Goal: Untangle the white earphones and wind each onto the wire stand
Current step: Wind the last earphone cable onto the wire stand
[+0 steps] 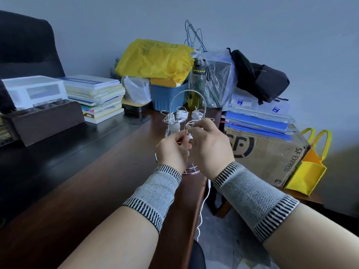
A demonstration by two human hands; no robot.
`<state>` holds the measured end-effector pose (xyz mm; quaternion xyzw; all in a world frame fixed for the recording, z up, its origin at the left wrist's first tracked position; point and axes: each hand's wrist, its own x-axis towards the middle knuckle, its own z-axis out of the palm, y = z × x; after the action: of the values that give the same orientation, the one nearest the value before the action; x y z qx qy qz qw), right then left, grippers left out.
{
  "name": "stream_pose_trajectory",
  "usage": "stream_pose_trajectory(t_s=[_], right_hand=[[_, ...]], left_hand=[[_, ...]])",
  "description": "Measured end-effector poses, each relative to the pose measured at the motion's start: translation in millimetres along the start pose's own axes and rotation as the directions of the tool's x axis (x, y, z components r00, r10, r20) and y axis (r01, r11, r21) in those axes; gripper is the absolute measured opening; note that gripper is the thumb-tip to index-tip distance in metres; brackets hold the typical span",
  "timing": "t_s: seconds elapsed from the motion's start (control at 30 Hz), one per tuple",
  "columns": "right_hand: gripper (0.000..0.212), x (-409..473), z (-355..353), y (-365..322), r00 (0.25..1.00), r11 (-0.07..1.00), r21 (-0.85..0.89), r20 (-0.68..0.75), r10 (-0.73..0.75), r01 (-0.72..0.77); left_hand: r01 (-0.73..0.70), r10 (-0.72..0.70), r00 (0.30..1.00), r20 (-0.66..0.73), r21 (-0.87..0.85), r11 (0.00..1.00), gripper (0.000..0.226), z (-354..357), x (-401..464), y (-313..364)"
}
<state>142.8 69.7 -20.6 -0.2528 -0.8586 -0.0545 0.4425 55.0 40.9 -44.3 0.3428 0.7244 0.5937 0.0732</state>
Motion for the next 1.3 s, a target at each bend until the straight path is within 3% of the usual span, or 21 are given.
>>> stream_pose_trajectory(t_s=[0.17, 0.3, 0.37, 0.5, 0.57, 0.6, 0.67, 0.73, 0.87, 1.07, 1.3], right_hand=[[0.009, -7, 0, -3, 0.975, 0.943, 0.284, -0.084, 0.205, -0.173], [0.016, -20, 5, 2, 0.848, 0.731, 0.466, 0.089, 0.522, -0.499], [0.02, -25, 7, 6, 0.807, 0.667, 0.495, 0.133, 0.575, -0.557], [0.019, -24, 7, 13, 0.782, 0.658, 0.464, 0.135, 0.609, -0.593], [0.007, -18, 6, 20, 0.793, 0.687, 0.425, 0.146, 0.591, -0.59], [0.008, -14, 5, 23, 0.826, 0.751, 0.357, 0.143, 0.545, -0.556], [0.029, -6, 4, 28, 0.917, 0.903, 0.172, 0.15, 0.37, -0.393], [0.041, 0, 4, 31, 0.957, 0.967, 0.045, 0.167, 0.239, -0.249], [0.039, 7, 6, 37, 0.981, 0.99, 0.003, 0.14, 0.136, -0.138], [0.035, 7, 11, 40, 0.966, 0.968, 0.09, 0.134, 0.223, -0.236], [0.036, 7, 12, 41, 0.969, 0.968, 0.095, 0.116, 0.219, -0.231]], left_hand=[[-0.002, 0.002, 1.0, 0.005, 0.01, 1.0, 0.02, 0, 2, -4], [0.008, -0.007, 1.0, 0.008, -0.072, 0.997, 0.022, 1, 4, -9], [0.005, -0.005, 1.0, 0.002, -0.082, 0.997, 0.022, 2, 3, -10], [0.039, -0.037, 0.999, 0.02, -0.129, 0.991, 0.021, 3, 3, -9], [0.033, -0.031, 0.999, 0.015, -0.133, 0.991, 0.021, 2, 2, -9], [0.033, -0.031, 0.999, 0.013, -0.134, 0.99, 0.021, 3, 2, -9], [0.024, -0.021, 1.0, 0.019, -0.121, 0.992, 0.021, 2, 1, -9], [-0.004, 0.005, 1.0, 0.016, -0.087, 0.996, 0.021, 2, 2, -10], [-0.051, 0.051, 0.999, 0.002, -0.004, 0.999, 0.022, 3, 3, -12], [-0.122, 0.115, 0.992, 0.045, 0.228, 0.966, 0.025, -2, 4, -5], [-0.109, 0.101, 0.992, 0.072, 0.12, 0.987, 0.026, 0, 2, 2]])
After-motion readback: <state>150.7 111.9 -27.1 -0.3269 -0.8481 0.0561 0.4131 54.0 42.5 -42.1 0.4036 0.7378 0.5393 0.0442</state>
